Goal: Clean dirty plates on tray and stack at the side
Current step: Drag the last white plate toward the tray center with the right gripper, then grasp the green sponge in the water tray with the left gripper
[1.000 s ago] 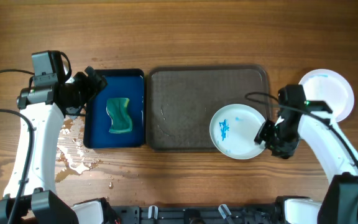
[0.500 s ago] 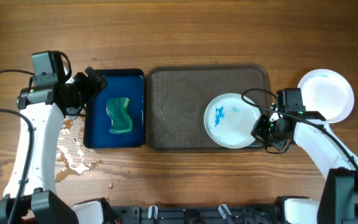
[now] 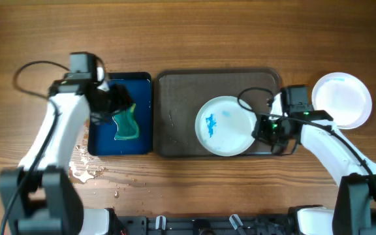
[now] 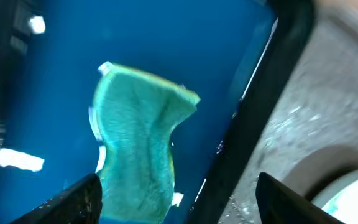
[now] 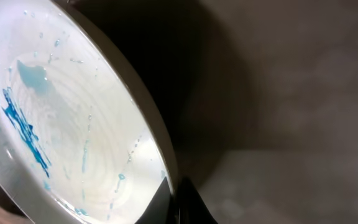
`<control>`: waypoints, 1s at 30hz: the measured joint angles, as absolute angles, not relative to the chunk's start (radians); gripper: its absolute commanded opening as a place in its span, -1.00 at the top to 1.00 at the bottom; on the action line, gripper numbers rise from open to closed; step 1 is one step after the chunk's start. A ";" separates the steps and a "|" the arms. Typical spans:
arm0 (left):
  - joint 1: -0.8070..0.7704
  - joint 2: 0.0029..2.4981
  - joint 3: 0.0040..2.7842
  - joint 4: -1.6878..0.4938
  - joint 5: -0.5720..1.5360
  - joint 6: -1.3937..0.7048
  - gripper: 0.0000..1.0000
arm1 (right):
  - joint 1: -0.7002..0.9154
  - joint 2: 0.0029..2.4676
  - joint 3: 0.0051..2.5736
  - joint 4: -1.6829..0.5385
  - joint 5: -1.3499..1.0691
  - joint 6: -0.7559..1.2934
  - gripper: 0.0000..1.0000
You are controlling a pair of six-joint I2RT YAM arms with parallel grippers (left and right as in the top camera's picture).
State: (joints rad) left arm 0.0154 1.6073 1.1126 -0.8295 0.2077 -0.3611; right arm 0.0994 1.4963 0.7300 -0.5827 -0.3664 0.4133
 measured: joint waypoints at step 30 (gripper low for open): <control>-0.018 1.819 1.113 -0.836 0.140 -0.329 0.92 | 0.139 1.500 0.730 -0.580 -0.366 0.413 0.91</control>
State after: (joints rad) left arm -0.0177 1.8191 1.1126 -0.8360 0.1398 -0.3294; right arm 0.1387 1.4998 0.7300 -0.5797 -0.3664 0.4133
